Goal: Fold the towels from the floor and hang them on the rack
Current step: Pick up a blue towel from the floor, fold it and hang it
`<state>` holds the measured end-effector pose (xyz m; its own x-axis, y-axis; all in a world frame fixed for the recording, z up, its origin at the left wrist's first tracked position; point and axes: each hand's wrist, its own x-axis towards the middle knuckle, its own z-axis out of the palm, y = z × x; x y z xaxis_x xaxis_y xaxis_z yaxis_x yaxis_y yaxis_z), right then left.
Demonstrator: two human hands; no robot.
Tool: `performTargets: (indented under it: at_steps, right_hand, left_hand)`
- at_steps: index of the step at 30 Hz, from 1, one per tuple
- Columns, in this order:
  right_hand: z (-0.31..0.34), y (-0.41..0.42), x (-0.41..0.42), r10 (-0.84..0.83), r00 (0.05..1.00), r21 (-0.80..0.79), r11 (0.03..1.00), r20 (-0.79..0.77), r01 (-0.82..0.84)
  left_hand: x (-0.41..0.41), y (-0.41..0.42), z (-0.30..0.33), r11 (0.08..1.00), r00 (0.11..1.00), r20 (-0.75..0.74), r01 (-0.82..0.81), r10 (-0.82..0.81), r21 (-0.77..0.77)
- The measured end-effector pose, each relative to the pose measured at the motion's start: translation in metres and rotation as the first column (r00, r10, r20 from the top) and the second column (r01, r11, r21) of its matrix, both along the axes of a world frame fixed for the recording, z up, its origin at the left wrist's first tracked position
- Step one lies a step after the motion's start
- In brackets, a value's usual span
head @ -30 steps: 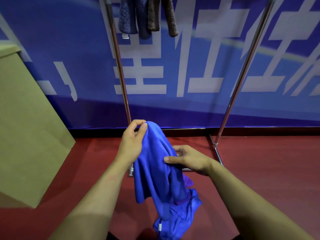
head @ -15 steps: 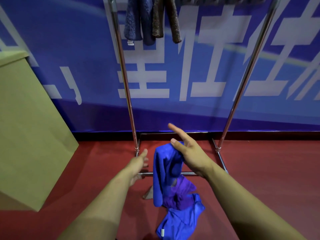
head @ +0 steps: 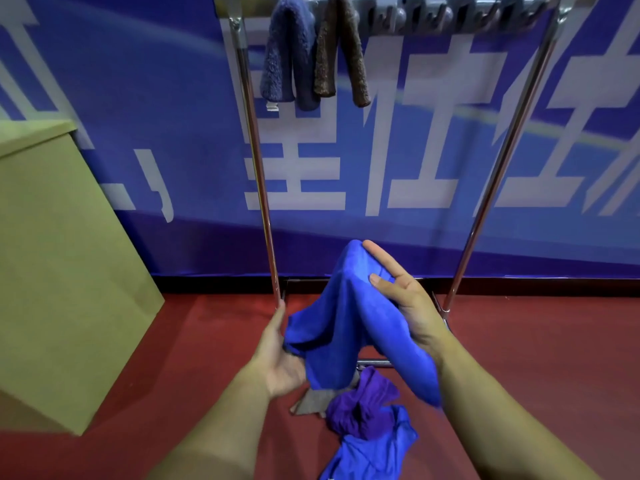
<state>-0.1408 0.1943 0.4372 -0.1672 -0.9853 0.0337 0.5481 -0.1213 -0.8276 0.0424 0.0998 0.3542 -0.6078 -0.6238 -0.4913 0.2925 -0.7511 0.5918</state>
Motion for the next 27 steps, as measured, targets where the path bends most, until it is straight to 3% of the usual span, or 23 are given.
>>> performTargets:
  at_steps: [3,11,15,21,24,27]
  right_hand:
    - [0.0,0.003,-0.008,-0.052,0.999,0.022,0.998,-0.005,0.052]
    - [-0.002,0.008,-0.039,-0.243,0.97,0.129,0.963,0.029,0.238]
    - [-0.008,0.007,-0.044,-0.295,0.954,0.172,0.943,0.043,0.284]
    - [-0.01,0.005,-0.039,-0.314,0.949,0.181,0.932,-0.032,0.314]
    - [-0.011,0.005,-0.036,-0.293,0.955,0.174,0.94,-0.036,0.295]
    - [-0.01,0.005,-0.037,-0.269,0.963,0.166,0.948,-0.037,0.271]
  left_hand:
    - [0.012,-0.014,0.002,0.995,0.992,-0.116,0.06,-0.05,0.08]
    - [0.018,-0.023,0.005,0.994,0.99,-0.123,0.064,-0.075,-0.093]
    - [0.007,-0.015,0.013,0.995,0.995,0.012,0.097,-0.097,-0.034]
    - [0.005,-0.016,-0.005,0.953,0.944,0.217,0.199,-0.249,0.227]
    - [0.01,-0.017,-0.004,0.906,0.879,0.269,0.323,-0.394,0.273]
    - [0.009,-0.014,0.004,0.921,0.865,0.322,0.337,-0.384,0.194]
